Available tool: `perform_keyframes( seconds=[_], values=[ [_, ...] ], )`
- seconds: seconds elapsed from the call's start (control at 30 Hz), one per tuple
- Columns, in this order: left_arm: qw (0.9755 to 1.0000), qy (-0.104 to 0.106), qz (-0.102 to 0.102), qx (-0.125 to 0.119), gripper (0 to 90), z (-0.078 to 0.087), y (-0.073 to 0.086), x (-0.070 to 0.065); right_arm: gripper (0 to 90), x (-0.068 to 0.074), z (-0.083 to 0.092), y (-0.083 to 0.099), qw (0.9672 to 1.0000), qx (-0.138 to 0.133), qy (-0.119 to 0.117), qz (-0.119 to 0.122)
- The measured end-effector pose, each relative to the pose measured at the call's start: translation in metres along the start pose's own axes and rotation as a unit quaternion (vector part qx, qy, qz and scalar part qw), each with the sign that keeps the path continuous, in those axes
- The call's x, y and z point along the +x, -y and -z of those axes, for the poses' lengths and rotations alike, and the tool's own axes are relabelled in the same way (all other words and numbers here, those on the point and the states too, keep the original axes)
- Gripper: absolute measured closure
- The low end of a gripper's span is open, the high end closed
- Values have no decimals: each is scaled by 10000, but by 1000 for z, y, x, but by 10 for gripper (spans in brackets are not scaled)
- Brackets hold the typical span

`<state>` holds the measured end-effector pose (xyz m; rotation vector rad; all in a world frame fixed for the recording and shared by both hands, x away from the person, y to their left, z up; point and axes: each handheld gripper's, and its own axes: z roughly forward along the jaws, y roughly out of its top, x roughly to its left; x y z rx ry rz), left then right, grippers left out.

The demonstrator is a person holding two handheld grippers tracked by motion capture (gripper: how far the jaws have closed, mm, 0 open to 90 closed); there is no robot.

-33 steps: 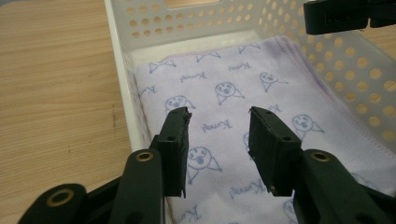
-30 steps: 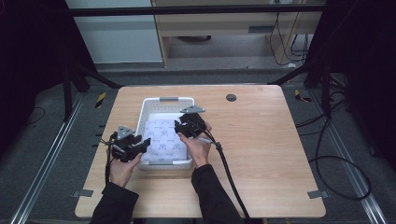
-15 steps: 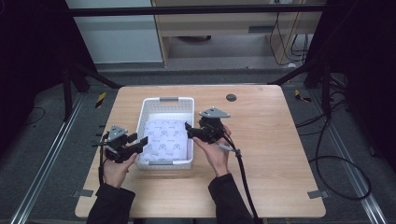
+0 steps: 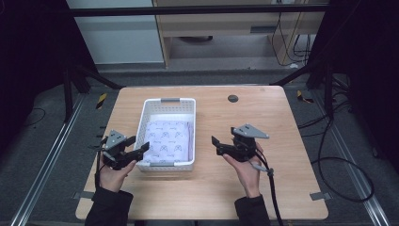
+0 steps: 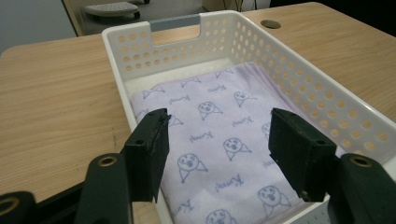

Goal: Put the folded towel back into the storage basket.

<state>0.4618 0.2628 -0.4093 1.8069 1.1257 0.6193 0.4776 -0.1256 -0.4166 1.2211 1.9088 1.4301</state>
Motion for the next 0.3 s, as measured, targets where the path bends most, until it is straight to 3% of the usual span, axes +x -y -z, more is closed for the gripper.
perform_keyframes(
  seconds=[0.3],
  values=[
    [9998, -68, -94, -145, 348, 10, 9, 4, 159, -30, 29, 32, 9997, 97, 209, -102]
  ],
)
